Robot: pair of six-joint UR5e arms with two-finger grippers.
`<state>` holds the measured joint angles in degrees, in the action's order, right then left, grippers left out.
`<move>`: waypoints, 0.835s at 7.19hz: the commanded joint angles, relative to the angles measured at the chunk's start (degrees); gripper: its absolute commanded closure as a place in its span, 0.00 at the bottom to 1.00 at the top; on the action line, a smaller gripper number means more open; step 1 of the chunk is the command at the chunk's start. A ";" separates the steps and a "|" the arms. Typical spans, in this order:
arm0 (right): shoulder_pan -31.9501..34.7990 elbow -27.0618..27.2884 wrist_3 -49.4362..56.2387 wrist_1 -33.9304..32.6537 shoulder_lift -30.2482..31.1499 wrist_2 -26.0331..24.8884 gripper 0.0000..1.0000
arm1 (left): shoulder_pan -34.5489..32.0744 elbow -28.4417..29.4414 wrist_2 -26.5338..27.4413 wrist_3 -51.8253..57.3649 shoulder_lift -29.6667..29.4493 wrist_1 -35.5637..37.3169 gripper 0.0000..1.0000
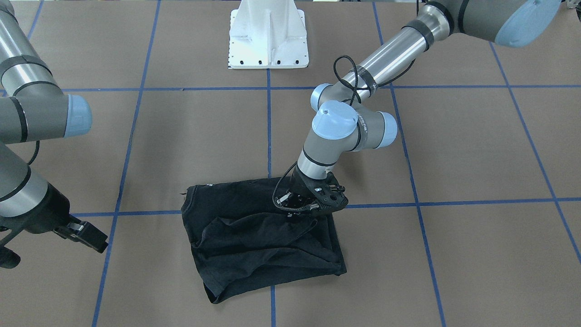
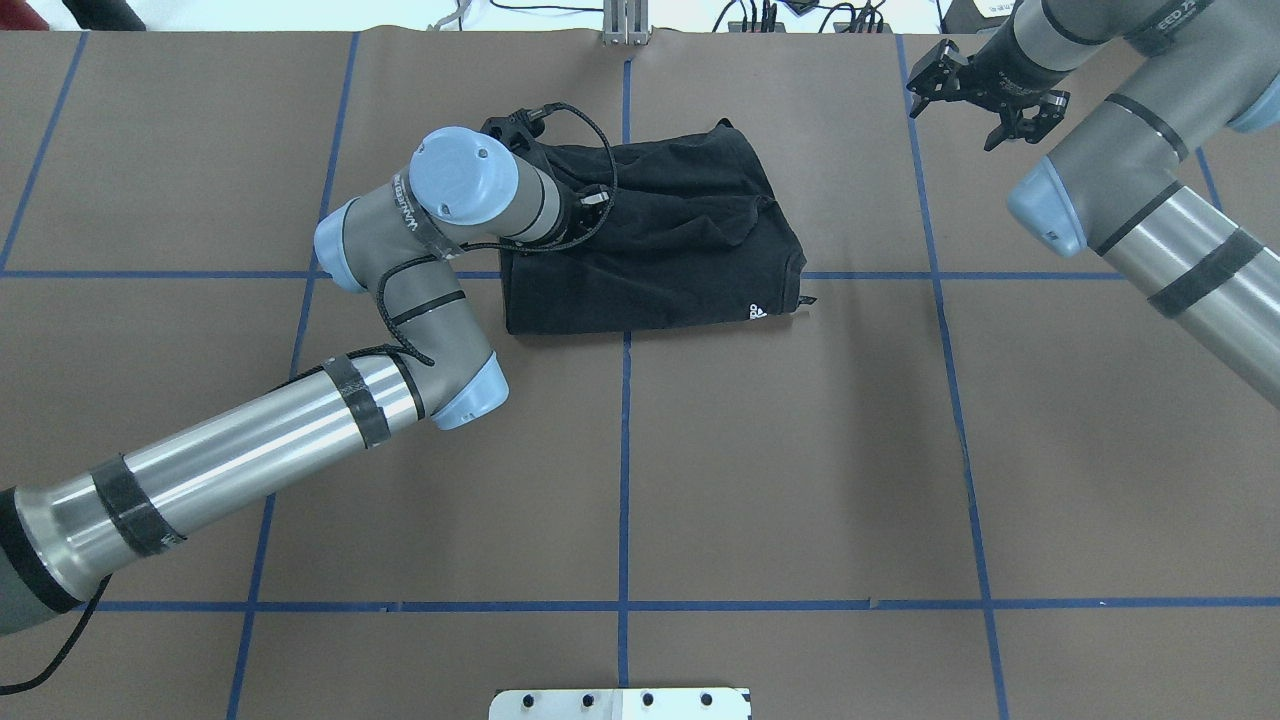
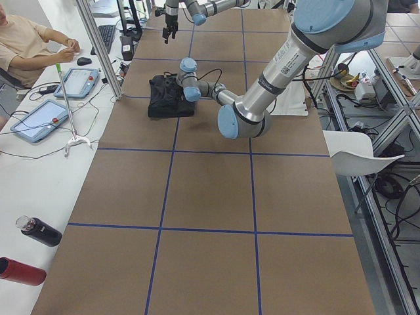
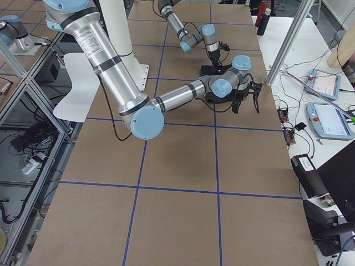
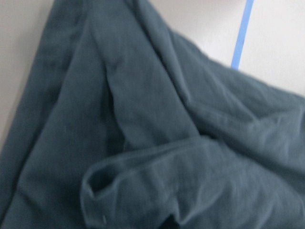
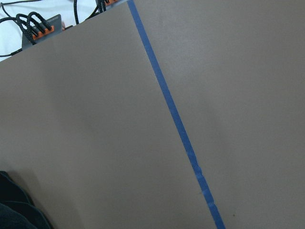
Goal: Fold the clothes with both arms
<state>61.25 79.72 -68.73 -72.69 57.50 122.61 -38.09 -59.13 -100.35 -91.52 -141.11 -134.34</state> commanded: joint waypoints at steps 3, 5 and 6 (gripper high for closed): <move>-0.42 -0.18 0.00 0.18 1.38 -0.44 0.00 | -8.74 17.45 1.81 2.65 -5.22 -15.14 1.00; -0.69 -0.70 0.00 0.26 1.56 -0.62 0.00 | -12.35 18.78 2.08 7.64 -5.14 -15.43 1.00; -0.25 -0.71 0.17 0.00 1.39 -0.19 0.00 | -12.71 18.70 1.56 8.89 -5.14 -15.34 1.00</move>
<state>60.76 79.12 -68.69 -72.49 58.99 122.13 -49.70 -40.85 -98.45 -84.84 -146.23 -149.56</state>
